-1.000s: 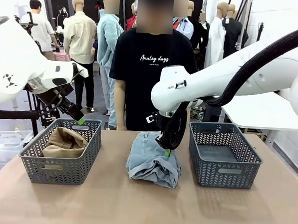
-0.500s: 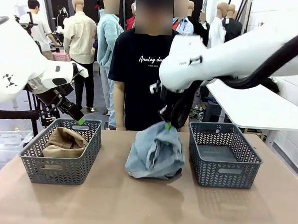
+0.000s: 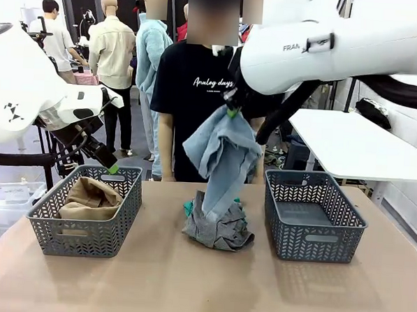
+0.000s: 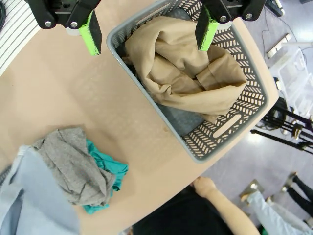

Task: Sort the tops and bottoms.
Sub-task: Lift clothes from the center of the table with your right hand.

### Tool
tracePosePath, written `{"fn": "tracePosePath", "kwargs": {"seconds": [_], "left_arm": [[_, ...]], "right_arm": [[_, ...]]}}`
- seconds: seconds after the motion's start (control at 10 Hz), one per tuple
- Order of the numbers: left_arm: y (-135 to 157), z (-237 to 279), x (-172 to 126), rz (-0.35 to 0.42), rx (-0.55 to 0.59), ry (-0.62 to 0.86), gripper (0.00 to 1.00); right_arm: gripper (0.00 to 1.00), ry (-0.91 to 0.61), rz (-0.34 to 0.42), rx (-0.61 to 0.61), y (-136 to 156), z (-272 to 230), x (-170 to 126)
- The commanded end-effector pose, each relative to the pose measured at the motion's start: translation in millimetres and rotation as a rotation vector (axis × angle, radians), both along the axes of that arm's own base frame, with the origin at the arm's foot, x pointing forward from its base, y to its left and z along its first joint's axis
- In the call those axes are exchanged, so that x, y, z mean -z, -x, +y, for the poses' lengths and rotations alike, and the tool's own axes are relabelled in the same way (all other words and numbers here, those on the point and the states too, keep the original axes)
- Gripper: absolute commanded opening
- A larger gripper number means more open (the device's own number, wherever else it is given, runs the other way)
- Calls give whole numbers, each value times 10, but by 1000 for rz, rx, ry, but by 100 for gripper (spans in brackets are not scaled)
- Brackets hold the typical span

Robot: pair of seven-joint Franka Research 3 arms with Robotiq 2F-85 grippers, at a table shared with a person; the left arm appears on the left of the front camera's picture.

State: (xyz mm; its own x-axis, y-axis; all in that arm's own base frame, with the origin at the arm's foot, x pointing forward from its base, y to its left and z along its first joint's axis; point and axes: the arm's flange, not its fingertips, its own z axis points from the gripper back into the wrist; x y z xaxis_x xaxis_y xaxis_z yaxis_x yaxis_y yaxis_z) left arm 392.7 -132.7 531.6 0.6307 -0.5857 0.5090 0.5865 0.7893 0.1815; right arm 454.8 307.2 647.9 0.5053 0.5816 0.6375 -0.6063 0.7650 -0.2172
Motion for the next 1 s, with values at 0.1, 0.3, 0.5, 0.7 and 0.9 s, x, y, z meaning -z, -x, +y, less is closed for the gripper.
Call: {"fn": "tracePosePath", "kwargs": {"seconds": [0.1,0.3,0.5,0.7,0.9], "left_arm": [[6,19,17,0,15,-10,100],[6,19,17,0,15,-10,100],[6,19,17,0,15,-10,100],[6,19,17,0,15,-10,100],[6,19,17,0,15,-10,100]], "right_arm": [[0,-25,-113,-15,130,-89,-8],[0,-15,-44,-5,85,-25,-104],[0,-15,-44,-5,85,-25,-104],[0,-15,-44,-5,85,-25,-104],[0,-15,-44,-5,85,-25,-104]]}}
